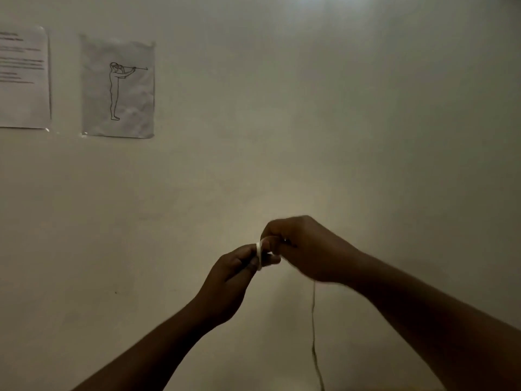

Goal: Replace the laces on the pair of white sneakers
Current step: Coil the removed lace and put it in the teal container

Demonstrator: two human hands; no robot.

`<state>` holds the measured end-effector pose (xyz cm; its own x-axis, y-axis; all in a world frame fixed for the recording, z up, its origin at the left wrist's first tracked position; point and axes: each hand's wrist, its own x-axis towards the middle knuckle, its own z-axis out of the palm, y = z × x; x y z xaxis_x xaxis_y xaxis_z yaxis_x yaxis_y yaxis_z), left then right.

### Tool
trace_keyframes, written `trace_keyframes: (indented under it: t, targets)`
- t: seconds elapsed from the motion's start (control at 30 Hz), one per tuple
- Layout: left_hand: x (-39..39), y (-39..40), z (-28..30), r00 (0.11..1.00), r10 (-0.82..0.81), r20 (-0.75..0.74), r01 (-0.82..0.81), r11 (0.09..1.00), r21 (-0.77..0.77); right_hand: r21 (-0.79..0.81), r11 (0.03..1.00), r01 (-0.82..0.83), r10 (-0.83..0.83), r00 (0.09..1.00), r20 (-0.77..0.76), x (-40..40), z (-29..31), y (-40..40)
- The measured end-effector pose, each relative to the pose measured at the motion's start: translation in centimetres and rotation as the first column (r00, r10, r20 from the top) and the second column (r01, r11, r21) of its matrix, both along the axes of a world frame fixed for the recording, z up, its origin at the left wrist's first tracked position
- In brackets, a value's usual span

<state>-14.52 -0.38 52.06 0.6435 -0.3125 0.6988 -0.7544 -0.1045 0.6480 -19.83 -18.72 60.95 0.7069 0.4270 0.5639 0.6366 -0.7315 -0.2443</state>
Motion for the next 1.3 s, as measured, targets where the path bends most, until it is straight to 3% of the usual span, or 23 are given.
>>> trace_keyframes:
  t: [0.13,0.27,0.4,0.47,0.53,0.6,0.67,0.73,0.8,0.9,1.0,1.07,1.17,1.23,1.3]
  targets:
    - [-0.6,-0.4,-0.5,0.962,-0.191,-0.195,0.175,0.98,-0.097,0.108,0.994,-0.018,0.024,0.998,-0.056,3.7,1.2,-0.8]
    - [-1.0,-0.3,0.5,0.888,-0.379,-0.262,0.279,0.895,-0.349,0.262,0.965,-0.021,0.073,0.979,-0.191,5.8,-1.3,-0.6]
    - [-0.7,0.0,1.8,0.82,-0.493,-0.289,0.282,0.79,-0.545,0.338,0.941,0.032,0.074,0.952,-0.296,5.5,-5.0,-0.1]
    - [-0.3,0.1,2.1,0.838,-0.471,-0.276,0.242,0.774,-0.585,0.274,0.961,0.039,0.059,0.938,-0.342,4.4,-6.2,0.3]
    - [0.3,0.4,2.1,0.912,-0.327,-0.248,0.165,0.846,-0.507,0.124,0.992,-0.001,0.046,0.932,-0.36,3.0,-7.1,0.6]
    - [1.0,0.8,1.7,0.984,-0.095,-0.154,0.042,0.948,-0.316,-0.006,1.0,-0.007,0.005,0.951,-0.308,1.5,-6.9,0.9]
    - [1.2,1.1,1.1,0.998,0.033,-0.045,-0.038,0.991,-0.13,-0.01,1.0,-0.001,-0.001,0.977,-0.215,0.4,-5.5,0.9]
    - [1.0,1.1,0.3,1.0,0.026,-0.005,-0.026,1.0,-0.002,0.042,0.999,0.01,-0.006,0.995,-0.095,0.3,-3.1,0.6]
    - [0.4,0.9,-0.1,0.993,-0.072,-0.09,0.077,0.995,0.058,0.039,0.999,0.018,-0.018,1.0,0.002,1.1,-1.0,0.1]
    - [-0.3,0.6,-0.2,0.943,-0.218,-0.253,0.224,0.975,-0.005,0.029,0.999,-0.032,0.032,0.999,0.002,3.5,0.3,-0.4]
    - [-1.1,0.6,0.6,0.881,-0.346,-0.324,0.285,0.933,-0.221,0.12,0.989,-0.086,0.094,0.994,-0.058,5.6,-1.0,-0.5]
    - [-1.4,0.7,1.3,0.843,-0.418,-0.338,0.286,0.881,-0.377,0.155,0.985,-0.072,0.092,0.987,-0.13,6.1,-3.1,-0.5]
    - [-0.8,1.0,2.2,0.836,-0.45,-0.313,0.23,0.807,-0.544,0.04,0.998,-0.052,0.061,0.965,-0.255,4.6,-6.5,0.3]
    - [-0.2,1.4,2.3,0.892,-0.359,-0.275,0.184,0.844,-0.504,-0.025,0.996,-0.09,0.076,0.942,-0.326,3.1,-7.8,0.8]
    - [0.3,1.7,1.9,0.951,-0.197,-0.239,0.105,0.932,-0.348,-0.054,0.993,-0.104,0.081,0.943,-0.321,2.1,-7.8,1.0]
